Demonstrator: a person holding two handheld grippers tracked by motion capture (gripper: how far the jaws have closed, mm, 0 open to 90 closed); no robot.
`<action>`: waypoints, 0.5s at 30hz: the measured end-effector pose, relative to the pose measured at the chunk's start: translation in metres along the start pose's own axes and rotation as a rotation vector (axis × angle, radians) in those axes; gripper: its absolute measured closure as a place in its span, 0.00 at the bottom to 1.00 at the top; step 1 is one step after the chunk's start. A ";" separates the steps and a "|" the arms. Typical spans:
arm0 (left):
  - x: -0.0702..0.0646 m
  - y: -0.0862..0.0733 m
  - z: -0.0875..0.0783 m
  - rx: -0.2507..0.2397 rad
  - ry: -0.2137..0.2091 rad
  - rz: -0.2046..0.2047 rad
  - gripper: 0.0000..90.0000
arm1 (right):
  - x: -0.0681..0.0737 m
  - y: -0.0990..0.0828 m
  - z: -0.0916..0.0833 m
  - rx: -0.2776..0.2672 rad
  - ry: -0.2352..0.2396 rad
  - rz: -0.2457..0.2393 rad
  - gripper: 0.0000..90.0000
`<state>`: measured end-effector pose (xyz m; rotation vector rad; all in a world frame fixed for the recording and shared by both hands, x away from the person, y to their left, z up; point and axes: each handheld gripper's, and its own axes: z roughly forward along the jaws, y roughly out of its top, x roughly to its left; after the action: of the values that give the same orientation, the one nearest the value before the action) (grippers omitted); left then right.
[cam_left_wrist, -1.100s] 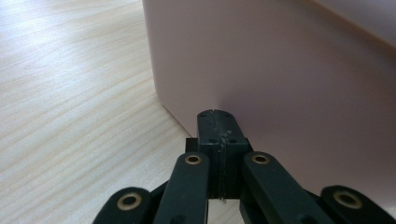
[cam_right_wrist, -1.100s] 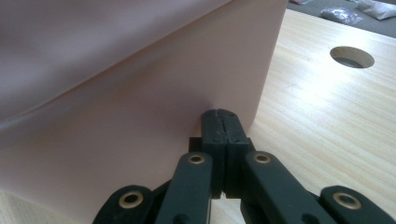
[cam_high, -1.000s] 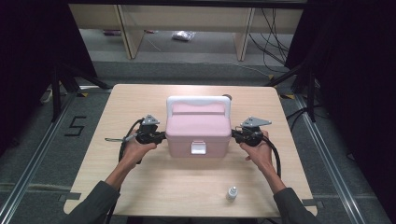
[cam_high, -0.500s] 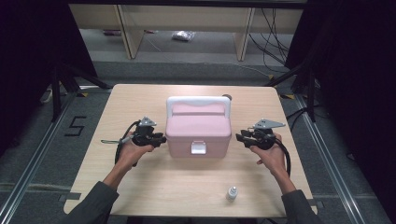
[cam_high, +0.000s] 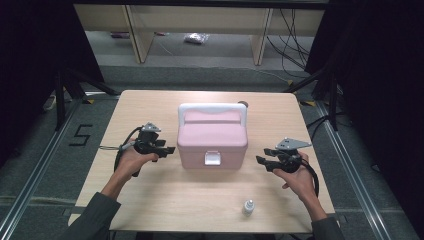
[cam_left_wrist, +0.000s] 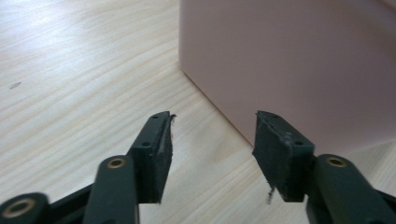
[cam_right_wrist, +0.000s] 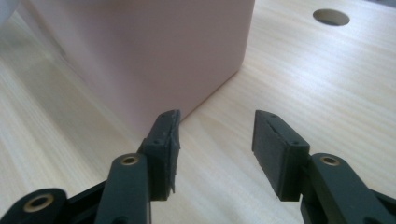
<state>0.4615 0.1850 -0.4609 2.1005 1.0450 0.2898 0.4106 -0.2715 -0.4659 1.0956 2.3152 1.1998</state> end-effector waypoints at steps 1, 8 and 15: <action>0.003 0.002 -0.004 -0.003 0.003 -0.005 0.47 | 0.001 -0.003 0.000 0.007 0.004 0.007 0.56; 0.010 0.007 -0.013 -0.011 -0.023 -0.009 0.42 | 0.006 -0.009 -0.001 0.032 0.028 -0.002 0.51; 0.010 0.015 -0.021 -0.043 -0.039 -0.003 0.39 | 0.009 -0.013 -0.003 0.040 0.029 -0.022 0.50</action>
<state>0.4662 0.1986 -0.4370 2.0578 1.0099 0.2666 0.3968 -0.2708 -0.4738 1.0696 2.3769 1.1733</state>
